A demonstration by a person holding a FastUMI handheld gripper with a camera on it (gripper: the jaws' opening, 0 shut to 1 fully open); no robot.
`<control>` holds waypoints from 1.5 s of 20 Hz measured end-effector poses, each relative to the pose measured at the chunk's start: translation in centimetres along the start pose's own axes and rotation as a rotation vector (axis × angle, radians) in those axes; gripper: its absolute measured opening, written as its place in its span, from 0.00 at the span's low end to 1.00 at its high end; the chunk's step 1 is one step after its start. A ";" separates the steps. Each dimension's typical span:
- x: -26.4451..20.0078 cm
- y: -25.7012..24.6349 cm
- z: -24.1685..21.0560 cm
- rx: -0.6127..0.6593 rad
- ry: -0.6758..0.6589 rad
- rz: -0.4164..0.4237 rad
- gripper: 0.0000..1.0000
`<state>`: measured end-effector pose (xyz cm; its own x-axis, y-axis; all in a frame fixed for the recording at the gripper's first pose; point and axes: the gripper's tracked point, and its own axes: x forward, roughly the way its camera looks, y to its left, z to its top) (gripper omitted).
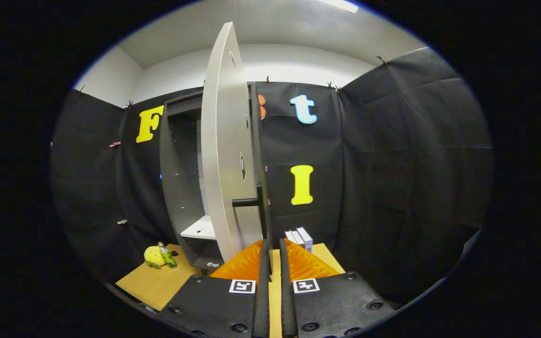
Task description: Open the shoe cabinet door, grab the shoes and put them into the shoe cabinet, then close the shoe cabinet door.
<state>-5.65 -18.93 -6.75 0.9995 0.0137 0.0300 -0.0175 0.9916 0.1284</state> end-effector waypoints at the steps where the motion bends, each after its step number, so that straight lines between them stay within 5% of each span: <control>1: -0.7 0.0 0.7 0.007 -0.020 -0.023 0.14; 6: -3.9 2.3 4.8 0.034 -0.139 -0.022 0.28; 11: -5.1 9.0 6.3 -0.011 -0.171 0.090 0.70; 15: -4.0 15.0 2.2 -0.007 -0.062 0.186 0.99; 23: -0.4 21.2 -12.8 -0.005 0.296 0.211 0.98; 30: -0.5 21.4 -29.6 -0.018 0.631 0.159 0.99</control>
<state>-5.65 6.11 -33.40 0.8093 0.2280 -0.5413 -0.1715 0.9732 0.1535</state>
